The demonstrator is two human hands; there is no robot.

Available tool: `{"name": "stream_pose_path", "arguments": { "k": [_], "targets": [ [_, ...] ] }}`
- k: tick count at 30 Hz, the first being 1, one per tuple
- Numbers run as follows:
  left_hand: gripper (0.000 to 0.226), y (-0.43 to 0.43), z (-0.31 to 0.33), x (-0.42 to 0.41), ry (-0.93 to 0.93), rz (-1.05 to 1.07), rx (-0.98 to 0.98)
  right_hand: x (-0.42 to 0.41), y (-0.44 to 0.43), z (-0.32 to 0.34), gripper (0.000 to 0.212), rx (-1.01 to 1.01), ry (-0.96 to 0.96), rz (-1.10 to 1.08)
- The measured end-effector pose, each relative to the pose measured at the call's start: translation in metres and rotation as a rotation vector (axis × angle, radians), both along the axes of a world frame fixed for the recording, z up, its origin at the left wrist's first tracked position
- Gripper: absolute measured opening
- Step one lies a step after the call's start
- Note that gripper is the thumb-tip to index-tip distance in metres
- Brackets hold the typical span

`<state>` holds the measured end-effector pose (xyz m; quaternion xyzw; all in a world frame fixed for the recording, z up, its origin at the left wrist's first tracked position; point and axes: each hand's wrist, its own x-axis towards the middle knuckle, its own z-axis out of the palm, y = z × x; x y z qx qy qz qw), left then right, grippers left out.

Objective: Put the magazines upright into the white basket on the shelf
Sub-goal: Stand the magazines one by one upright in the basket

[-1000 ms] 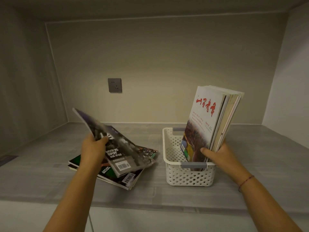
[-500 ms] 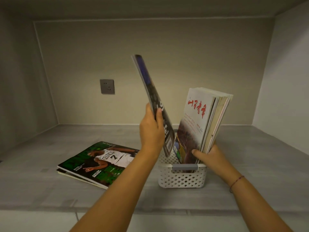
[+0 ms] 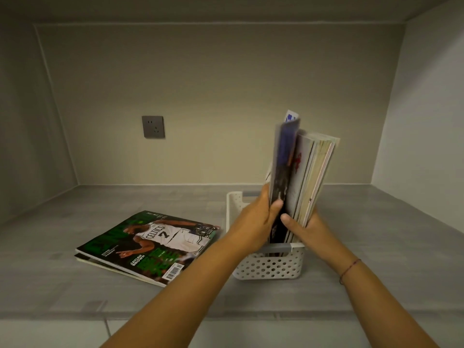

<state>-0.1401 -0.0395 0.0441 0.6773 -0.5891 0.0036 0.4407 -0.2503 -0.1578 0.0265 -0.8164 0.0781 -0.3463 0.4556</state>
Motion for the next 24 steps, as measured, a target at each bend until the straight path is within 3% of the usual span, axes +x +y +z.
{"name": "stream_pose_path", "arguments": {
  "k": [6, 12, 16, 20, 24],
  "targets": [
    [0.075, 0.014, -0.003, 0.001, -0.030, -0.159, 0.176, -0.004, 0.003, 0.004, 0.093, -0.015, 0.016, 0.024],
    [0.066, 0.014, 0.004, 0.006, 0.155, -0.152, 0.158, -0.007, 0.005, 0.005, 0.090, -0.013, 0.056, 0.058],
    [0.071, 0.010, 0.000, 0.007, 0.033, -0.105, 0.263, -0.006, 0.005, 0.006, 0.104, 0.026, 0.033, 0.065],
    [0.073, 0.010, -0.003, 0.010, 0.046, -0.108, 0.295, -0.002, 0.003, 0.000, 0.087, 0.062, 0.017, 0.033],
    [0.059, 0.018, -0.005, 0.009, 0.086, -0.076, 0.210, 0.001, -0.002, -0.008, 0.066, 0.096, 0.000, -0.048]
  ]
}}
